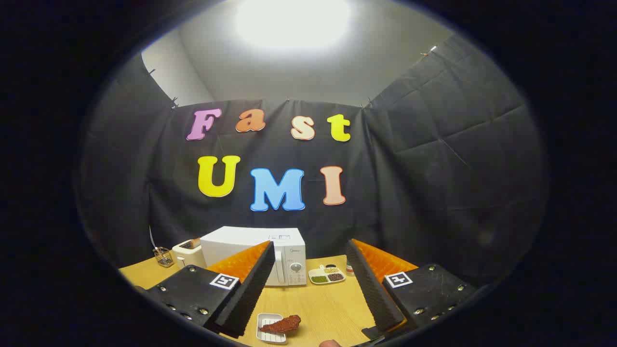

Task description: Open the microwave, put the food inside, and close the microwave door.

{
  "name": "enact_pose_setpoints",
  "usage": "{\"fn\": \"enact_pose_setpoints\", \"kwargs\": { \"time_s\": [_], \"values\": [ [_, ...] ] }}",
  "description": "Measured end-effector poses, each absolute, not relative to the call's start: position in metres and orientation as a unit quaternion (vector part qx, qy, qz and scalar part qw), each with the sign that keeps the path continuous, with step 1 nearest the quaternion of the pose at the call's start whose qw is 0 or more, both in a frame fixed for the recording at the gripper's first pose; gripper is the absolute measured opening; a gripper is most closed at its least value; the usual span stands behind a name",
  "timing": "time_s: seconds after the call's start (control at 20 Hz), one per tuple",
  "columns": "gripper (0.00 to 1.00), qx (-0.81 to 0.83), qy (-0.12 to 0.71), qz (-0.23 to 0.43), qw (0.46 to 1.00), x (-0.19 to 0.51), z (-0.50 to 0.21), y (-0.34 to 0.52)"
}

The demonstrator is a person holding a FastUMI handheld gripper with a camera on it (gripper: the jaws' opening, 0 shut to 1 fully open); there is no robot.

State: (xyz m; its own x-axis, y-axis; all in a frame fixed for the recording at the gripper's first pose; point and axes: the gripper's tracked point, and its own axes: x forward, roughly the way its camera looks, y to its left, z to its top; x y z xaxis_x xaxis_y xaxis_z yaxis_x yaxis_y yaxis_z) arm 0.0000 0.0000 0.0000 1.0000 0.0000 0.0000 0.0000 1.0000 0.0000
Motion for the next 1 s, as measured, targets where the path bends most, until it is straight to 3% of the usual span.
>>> {"fn": "enact_pose_setpoints", "kwargs": {
  "time_s": [1.0],
  "values": [
    [0.94,-0.025,-0.004,0.034,0.999,0.028,0.007,0.029]
  ]
}}
